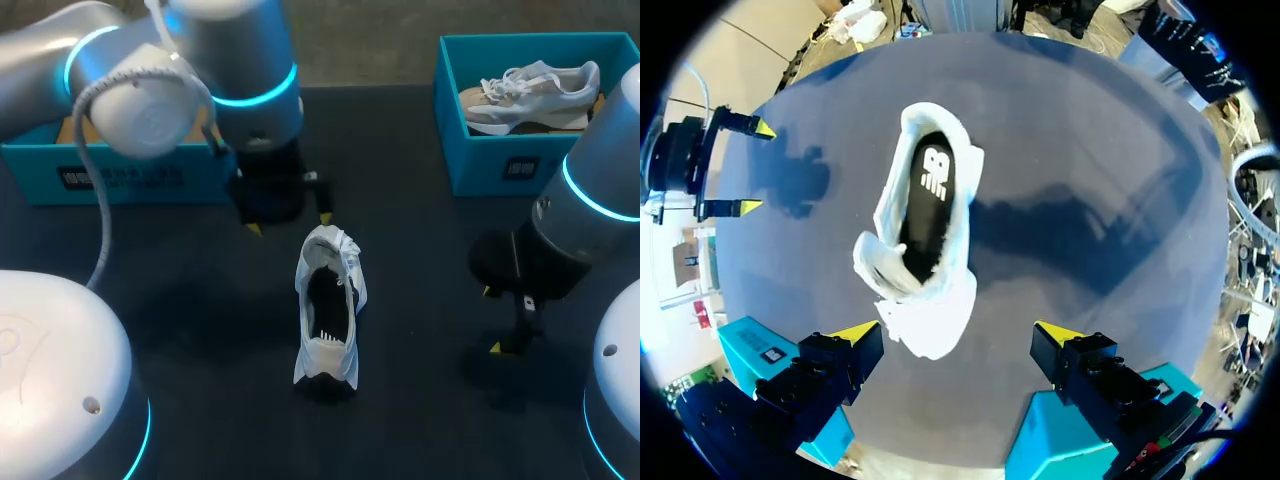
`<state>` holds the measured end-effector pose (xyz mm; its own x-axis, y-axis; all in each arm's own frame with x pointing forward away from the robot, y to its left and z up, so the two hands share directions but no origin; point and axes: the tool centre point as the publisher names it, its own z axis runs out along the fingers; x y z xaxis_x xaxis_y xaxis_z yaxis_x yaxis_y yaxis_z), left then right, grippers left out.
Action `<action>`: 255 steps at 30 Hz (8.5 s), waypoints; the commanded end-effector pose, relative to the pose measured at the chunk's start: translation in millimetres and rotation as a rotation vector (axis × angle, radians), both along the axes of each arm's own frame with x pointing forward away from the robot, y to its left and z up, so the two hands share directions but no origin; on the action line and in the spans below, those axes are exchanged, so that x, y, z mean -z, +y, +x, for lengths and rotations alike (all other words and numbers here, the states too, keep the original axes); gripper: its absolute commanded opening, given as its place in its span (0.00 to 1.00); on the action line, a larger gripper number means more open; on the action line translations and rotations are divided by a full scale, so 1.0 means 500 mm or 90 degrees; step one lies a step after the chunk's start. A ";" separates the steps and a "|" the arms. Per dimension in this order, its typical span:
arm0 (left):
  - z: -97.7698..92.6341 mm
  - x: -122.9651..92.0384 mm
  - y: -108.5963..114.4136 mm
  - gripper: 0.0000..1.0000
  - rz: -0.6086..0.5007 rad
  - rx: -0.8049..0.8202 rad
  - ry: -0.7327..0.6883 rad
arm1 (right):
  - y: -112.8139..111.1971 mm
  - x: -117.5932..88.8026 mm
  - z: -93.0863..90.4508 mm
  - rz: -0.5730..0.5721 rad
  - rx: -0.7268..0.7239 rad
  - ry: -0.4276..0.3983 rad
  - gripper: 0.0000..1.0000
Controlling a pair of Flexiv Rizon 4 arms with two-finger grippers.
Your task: Take the shoe out of the shoebox, open the shoe tongue, remove and reinsert the insole, then place the shoe into the shoebox
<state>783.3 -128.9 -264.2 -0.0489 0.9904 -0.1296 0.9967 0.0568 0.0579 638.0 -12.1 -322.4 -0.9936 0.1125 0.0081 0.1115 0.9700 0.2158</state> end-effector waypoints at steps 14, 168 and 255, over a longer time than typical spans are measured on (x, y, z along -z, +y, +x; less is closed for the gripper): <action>0.039 -0.024 0.013 1.00 -0.011 0.080 0.079 | -0.001 0.000 -0.004 0.000 0.001 -0.002 1.00; -0.164 -0.015 -0.054 1.00 -0.040 0.036 0.108 | -0.001 0.000 -0.004 0.000 0.001 -0.002 1.00; -0.355 0.221 -0.100 1.00 0.001 -0.917 0.129 | -0.001 0.000 -0.004 0.000 0.001 -0.002 1.00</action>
